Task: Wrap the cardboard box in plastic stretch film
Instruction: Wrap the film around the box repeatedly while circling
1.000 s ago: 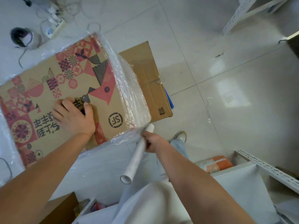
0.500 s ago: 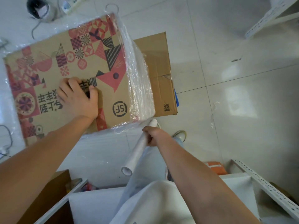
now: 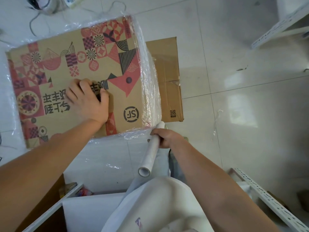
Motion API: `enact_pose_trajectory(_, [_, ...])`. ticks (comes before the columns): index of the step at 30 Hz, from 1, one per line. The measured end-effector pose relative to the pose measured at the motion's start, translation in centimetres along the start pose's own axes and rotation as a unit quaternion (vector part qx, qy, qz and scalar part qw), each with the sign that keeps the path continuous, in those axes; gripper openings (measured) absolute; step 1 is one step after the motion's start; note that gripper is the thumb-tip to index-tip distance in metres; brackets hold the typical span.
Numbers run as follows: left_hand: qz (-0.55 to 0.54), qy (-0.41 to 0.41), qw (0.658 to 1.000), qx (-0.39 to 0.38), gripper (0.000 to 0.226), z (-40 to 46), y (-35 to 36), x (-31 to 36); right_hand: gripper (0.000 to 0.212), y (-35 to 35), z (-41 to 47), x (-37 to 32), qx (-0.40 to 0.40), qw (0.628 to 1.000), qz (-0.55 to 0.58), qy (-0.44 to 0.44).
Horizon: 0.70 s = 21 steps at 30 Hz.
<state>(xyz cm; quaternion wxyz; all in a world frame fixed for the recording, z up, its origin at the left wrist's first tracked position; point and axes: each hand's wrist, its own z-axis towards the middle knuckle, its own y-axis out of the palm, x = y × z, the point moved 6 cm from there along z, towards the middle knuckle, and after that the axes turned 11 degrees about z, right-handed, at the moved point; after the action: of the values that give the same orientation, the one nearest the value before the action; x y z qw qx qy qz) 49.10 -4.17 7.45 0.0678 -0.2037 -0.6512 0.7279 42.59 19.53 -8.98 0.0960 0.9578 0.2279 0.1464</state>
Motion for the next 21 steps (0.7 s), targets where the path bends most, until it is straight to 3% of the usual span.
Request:
enact_pose_trajectory(7, [-0.002,0.005,1.0,-0.002,0.048,-0.1,-0.3,0.2,0.066,-1.9,0.0,-1.8,0.034,0.999,0.017,-0.014])
enact_pose_trajectory(9, [0.002,0.004,1.0,-0.007,0.048,-0.1,-0.3,0.2,0.054,-1.7,-0.5,-2.1,0.045,0.999,0.0,-0.017])
enact_pose_trajectory(11, [0.006,0.002,1.0,-0.01,0.049,-0.1,-0.2,0.2,0.02,-1.4,-0.8,-2.5,0.036,0.999,0.0,-0.025])
enact_pose_trajectory(12, [0.011,0.001,1.0,-0.01,0.049,0.0,-0.2,0.3,0.015,-1.2,-0.8,-2.5,0.034,0.999,0.001,-0.018])
enact_pose_trajectory(16, [0.026,-0.007,1.0,-0.005,0.048,0.0,0.1,-0.1,0.043,-1.7,-0.8,-2.6,0.061,0.996,-0.062,0.024])
enact_pose_trajectory(21, [0.012,-0.013,1.0,0.016,0.041,0.0,-0.1,-0.2,0.043,-3.1,-2.4,-4.9,0.103,0.991,-0.083,0.034])
